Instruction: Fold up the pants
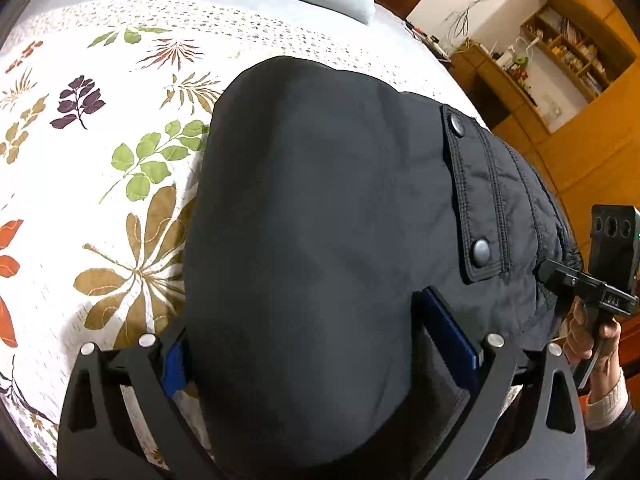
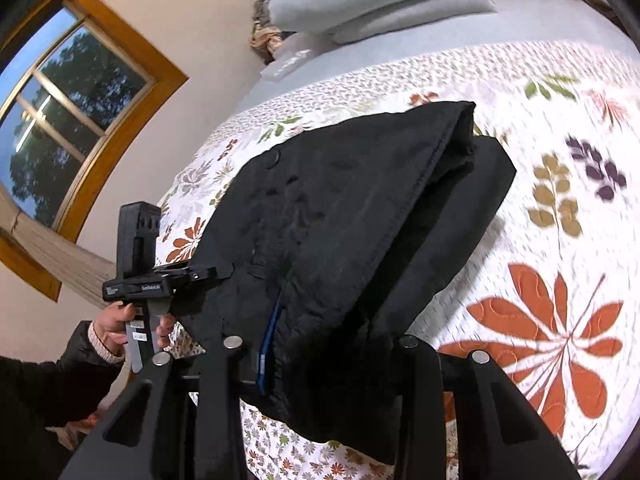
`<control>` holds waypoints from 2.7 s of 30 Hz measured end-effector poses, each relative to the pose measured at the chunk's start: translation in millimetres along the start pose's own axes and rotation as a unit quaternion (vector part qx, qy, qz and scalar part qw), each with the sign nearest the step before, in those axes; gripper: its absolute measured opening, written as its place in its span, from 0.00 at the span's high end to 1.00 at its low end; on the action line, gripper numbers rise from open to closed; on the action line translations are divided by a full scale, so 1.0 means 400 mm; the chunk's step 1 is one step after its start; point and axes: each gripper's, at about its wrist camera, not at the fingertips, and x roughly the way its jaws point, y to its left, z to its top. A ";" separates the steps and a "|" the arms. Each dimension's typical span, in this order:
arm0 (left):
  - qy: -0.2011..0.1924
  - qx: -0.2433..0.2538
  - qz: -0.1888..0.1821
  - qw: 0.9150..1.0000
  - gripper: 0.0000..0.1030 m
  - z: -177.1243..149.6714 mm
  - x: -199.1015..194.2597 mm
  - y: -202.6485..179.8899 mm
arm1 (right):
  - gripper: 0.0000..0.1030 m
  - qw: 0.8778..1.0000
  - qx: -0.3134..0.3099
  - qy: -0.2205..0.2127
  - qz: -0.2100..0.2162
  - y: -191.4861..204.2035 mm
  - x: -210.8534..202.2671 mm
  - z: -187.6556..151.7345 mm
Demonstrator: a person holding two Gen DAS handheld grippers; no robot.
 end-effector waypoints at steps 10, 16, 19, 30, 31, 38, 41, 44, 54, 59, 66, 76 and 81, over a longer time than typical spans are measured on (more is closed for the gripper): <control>-0.006 0.003 0.027 1.000 0.05 0.038 0.016 -0.023 | 0.64 1.000 0.007 -0.004 0.000 -0.014 0.013 0.026; -0.010 0.005 0.036 0.999 0.05 0.037 0.010 -0.017 | 0.64 1.000 0.006 -0.009 0.002 -0.012 0.024 0.034; -0.011 0.007 0.041 0.999 0.05 0.043 0.009 -0.014 | 0.64 1.000 0.002 -0.009 0.001 -0.006 0.032 0.042; -0.013 0.017 0.057 0.998 0.04 0.060 0.010 -0.007 | 0.63 1.000 0.027 -0.010 0.010 -0.039 0.059 0.029; -0.013 0.020 0.058 0.998 0.04 0.060 0.012 -0.007 | 0.62 0.999 0.033 -0.010 0.011 -0.046 0.060 0.026; -0.018 0.026 0.061 0.998 0.03 0.056 0.017 -0.011 | 0.62 0.997 0.067 -0.016 0.022 -0.084 0.067 0.006; -0.018 0.024 0.061 0.998 0.03 0.056 0.016 -0.010 | 0.62 0.998 0.061 -0.013 0.019 -0.079 0.069 0.016; -0.020 0.021 0.063 0.998 0.03 0.056 0.014 -0.006 | 0.62 0.999 0.052 -0.009 0.014 -0.066 0.069 0.030; -0.033 0.013 0.077 0.996 0.03 0.072 0.000 0.018 | 0.62 1.000 0.016 -0.004 -0.001 -0.026 0.101 0.074; -0.030 0.021 0.077 0.996 0.02 0.067 0.009 0.012 | 0.58 0.998 0.055 -0.001 0.012 -0.075 0.104 0.044; -0.034 0.021 0.072 0.997 0.02 0.056 0.013 0.017 | 0.55 0.995 0.087 -0.001 0.042 -0.126 0.114 0.038; -0.030 0.033 0.067 0.997 0.02 0.054 0.024 0.017 | 0.53 0.991 0.123 -0.015 0.042 -0.148 0.124 -0.007; -0.027 0.033 0.065 0.997 0.02 0.061 0.032 0.022 | 0.53 0.992 0.119 -0.015 0.034 -0.138 0.123 -0.001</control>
